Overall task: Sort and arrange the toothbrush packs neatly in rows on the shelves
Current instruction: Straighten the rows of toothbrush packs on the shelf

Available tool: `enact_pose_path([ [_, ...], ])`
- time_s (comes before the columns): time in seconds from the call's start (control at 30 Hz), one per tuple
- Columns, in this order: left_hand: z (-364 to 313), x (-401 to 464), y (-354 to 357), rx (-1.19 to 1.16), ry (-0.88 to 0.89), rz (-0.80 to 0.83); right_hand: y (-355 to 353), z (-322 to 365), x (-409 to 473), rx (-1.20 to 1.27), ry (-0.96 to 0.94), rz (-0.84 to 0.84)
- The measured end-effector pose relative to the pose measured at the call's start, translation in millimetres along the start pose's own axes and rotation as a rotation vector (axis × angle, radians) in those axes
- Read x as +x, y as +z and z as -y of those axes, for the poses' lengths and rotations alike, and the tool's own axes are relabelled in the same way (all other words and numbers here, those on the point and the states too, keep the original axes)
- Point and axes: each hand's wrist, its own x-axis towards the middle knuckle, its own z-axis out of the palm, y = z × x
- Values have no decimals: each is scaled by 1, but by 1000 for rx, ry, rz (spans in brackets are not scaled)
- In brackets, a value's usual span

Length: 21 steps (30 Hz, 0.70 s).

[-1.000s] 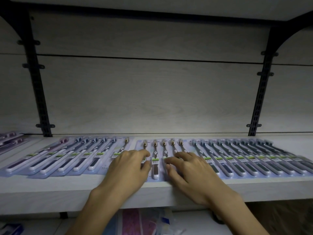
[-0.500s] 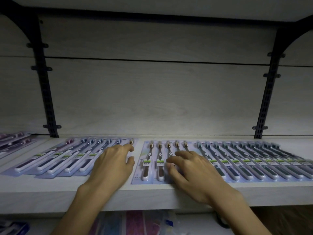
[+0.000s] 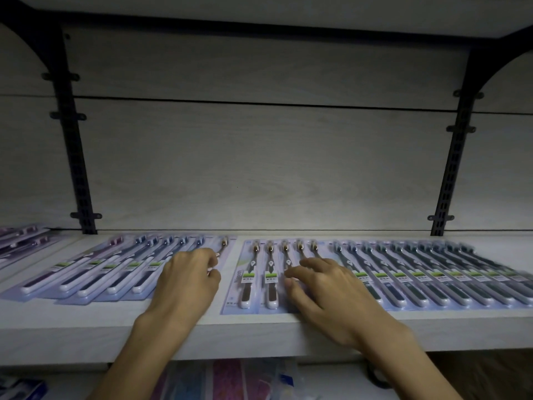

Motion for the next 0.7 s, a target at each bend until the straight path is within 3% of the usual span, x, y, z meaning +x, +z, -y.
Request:
enact_pose_path([
  [0.2, -17, -7, -7, -93, 56, -10, -2, -1, -1, -11, 7, -1],
  [0.7, -29, -34, 0, -19, 216, 117, -6, 4, -14, -18, 68, 113],
])
